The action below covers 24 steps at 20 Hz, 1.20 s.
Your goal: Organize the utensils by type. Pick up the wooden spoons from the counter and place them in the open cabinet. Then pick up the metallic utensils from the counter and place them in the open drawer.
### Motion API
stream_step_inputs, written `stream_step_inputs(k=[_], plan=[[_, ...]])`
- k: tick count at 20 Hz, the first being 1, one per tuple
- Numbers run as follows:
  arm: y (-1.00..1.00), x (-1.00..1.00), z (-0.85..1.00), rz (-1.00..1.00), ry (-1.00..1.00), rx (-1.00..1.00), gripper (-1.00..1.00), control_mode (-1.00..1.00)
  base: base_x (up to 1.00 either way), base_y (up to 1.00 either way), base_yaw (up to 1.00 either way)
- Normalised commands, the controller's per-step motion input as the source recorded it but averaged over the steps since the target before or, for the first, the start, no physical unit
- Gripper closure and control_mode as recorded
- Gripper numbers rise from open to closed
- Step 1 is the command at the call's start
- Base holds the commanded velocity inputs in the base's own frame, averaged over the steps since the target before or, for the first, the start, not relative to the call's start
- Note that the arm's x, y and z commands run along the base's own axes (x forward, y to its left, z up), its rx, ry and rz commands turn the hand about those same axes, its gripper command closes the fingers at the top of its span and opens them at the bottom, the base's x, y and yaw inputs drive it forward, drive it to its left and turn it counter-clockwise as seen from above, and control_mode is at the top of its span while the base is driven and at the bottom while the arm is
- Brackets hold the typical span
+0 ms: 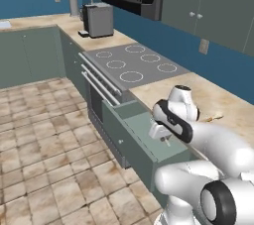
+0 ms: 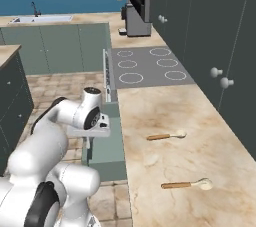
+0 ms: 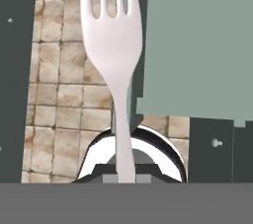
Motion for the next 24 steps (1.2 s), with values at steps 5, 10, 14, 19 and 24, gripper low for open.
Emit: stream_step_inputs(k=[5,10,14,19,24], plan=[[0.0,0.42,-0.38,0.0,0.02,0.0,1.0,-1.0,0.0,0.0,0.0],[0.0,0.37,-0.48,0.0,0.01,-0.03,1.0,-1.0,0.0,0.0,0.0],[0.0,0.29,-0.28,0.0,0.01,0.0,1.0,-1.0,0.0,0.0,0.0],[0.0,0.33,-0.22,0.0,0.01,0.0,1.0,-1.0,0.0,0.0,0.0],[0.04,0.29,-0.39,0.0,0.0,0.0,1.0,-1.0,0.0,0.0,0.0]])
